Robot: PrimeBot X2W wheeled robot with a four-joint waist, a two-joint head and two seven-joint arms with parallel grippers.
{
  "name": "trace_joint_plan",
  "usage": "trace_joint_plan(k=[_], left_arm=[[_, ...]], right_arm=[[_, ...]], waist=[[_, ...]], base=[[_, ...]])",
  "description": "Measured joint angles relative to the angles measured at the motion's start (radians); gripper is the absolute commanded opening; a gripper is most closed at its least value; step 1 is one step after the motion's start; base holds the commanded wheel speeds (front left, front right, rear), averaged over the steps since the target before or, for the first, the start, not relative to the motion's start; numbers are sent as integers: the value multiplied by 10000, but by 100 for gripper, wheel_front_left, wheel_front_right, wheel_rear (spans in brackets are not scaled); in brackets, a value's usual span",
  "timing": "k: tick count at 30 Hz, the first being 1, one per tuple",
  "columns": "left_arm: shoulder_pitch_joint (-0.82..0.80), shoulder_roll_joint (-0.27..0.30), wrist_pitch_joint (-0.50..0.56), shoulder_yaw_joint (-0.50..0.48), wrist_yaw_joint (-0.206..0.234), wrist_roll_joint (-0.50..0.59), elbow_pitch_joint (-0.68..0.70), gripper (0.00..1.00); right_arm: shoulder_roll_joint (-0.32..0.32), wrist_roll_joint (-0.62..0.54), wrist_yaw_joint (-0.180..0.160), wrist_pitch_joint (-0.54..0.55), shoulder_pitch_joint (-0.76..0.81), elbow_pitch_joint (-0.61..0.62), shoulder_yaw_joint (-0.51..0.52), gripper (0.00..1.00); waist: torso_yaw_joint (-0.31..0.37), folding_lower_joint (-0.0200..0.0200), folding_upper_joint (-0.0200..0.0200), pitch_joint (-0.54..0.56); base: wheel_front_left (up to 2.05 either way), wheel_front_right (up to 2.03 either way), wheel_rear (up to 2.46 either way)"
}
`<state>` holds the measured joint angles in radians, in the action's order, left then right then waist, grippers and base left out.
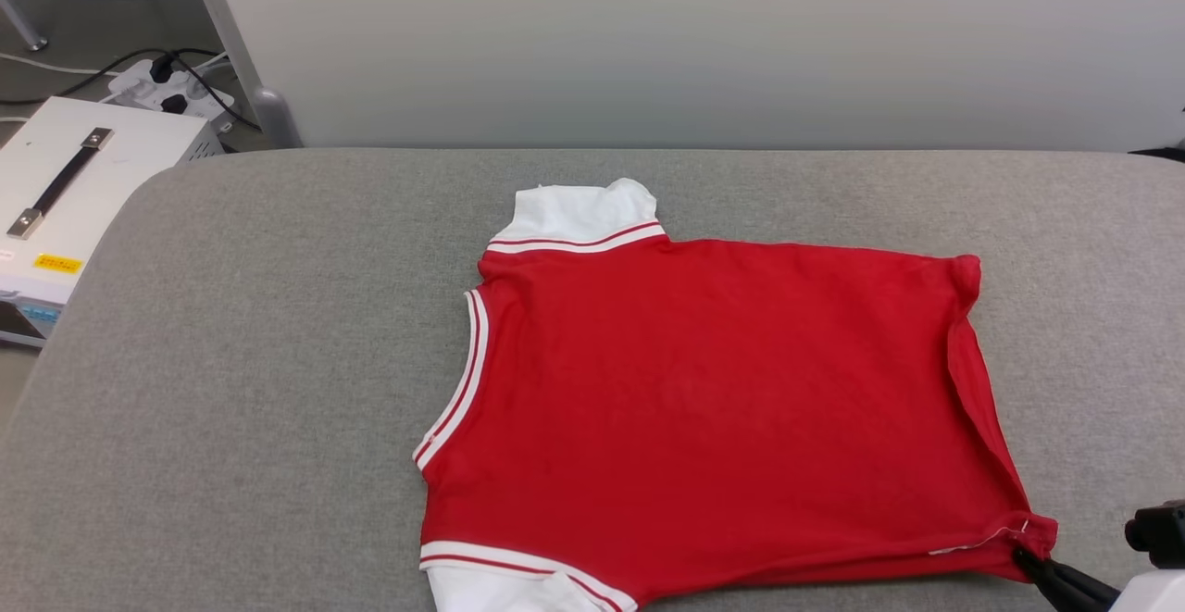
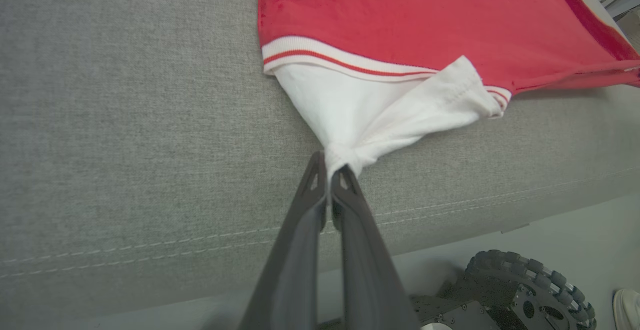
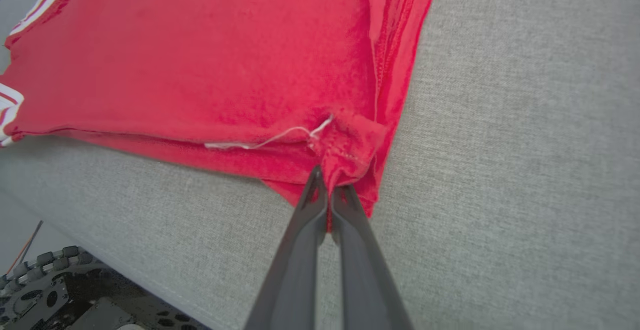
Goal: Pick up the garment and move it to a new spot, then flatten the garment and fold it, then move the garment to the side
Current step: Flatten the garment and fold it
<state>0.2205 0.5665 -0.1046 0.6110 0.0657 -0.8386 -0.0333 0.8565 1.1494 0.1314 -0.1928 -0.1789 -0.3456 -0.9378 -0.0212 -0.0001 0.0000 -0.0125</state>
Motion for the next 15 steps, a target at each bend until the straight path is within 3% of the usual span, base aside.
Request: trace_joint_plan(k=[6,15], left_arm=[[-307,56,-357,17,-209,341,148,0],[-2910,267,-111,-35,-767,1317,132,0]], right_arm=[[-82,-198,0,125,244,196,792,0],[-305,-861,0,594,-35,604,2148,0]], waist=[[-48,0,0,-130],[-22,0,0,-464]], base=[[0,0,0],[0,0,0]])
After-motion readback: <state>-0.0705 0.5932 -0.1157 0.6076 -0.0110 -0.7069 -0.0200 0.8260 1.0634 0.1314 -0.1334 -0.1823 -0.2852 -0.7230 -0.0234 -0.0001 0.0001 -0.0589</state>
